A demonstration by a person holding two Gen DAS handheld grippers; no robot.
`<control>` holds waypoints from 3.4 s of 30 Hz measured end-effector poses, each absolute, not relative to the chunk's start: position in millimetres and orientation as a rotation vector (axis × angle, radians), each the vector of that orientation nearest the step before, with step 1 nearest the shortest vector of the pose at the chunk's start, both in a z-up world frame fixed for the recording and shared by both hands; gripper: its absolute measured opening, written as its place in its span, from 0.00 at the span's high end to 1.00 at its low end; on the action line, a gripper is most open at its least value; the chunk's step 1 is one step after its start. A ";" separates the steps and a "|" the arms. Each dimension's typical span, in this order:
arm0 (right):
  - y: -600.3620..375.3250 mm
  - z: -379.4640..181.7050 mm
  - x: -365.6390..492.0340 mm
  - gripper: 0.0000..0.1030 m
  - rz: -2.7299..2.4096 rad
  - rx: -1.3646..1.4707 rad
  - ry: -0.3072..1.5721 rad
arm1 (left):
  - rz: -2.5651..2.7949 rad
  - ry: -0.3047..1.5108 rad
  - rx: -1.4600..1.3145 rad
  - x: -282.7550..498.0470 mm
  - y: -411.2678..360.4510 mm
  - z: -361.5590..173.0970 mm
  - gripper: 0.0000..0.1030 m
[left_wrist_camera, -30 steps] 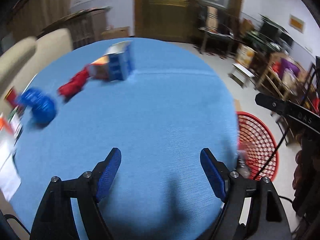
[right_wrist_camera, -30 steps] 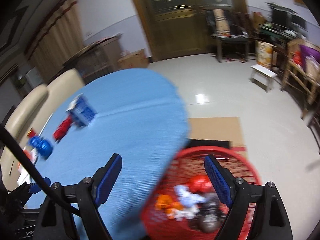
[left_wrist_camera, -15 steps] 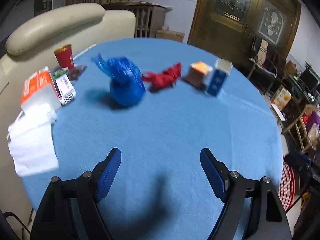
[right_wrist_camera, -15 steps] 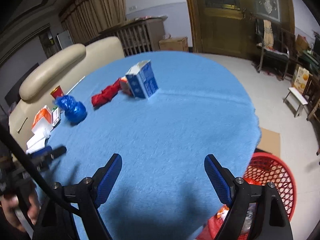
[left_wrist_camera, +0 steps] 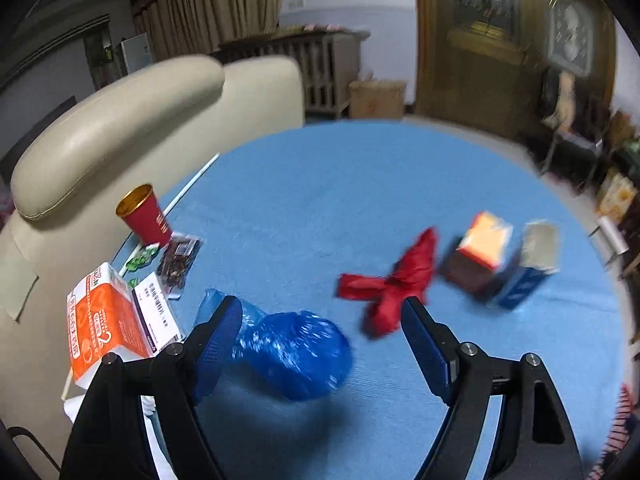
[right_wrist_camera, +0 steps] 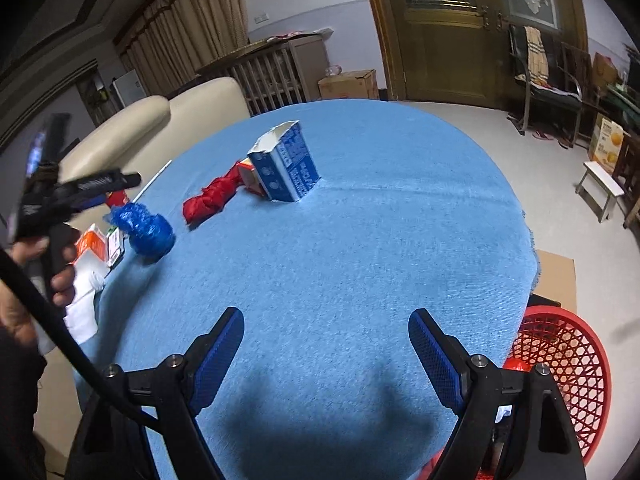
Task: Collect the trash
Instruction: 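Grasp the blue plastic bag with the left gripper, then grasp the red cloth bag with the right gripper while the left holds the blue bag, then carry both bags over the red wastebasket and open both grippers to drop them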
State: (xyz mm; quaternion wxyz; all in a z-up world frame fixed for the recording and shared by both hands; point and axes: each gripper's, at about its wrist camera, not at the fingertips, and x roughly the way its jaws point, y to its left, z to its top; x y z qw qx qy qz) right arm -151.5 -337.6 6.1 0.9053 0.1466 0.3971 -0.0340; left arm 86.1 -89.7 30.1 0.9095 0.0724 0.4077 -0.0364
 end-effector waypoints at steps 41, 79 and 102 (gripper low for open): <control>-306.1 16.3 -107.5 0.16 0.017 0.243 0.830 | -0.148 0.964 -0.023 49.3 -22.1 -40.0 0.42; -181.9 -24.1 116.9 0.62 0.012 0.057 1.014 | -0.119 0.896 -0.036 -30.6 -2.3 -27.1 0.47; -240.4 11.9 -59.1 0.62 0.078 0.191 0.887 | -0.095 0.881 0.042 -54.2 -39.9 -1.8 0.50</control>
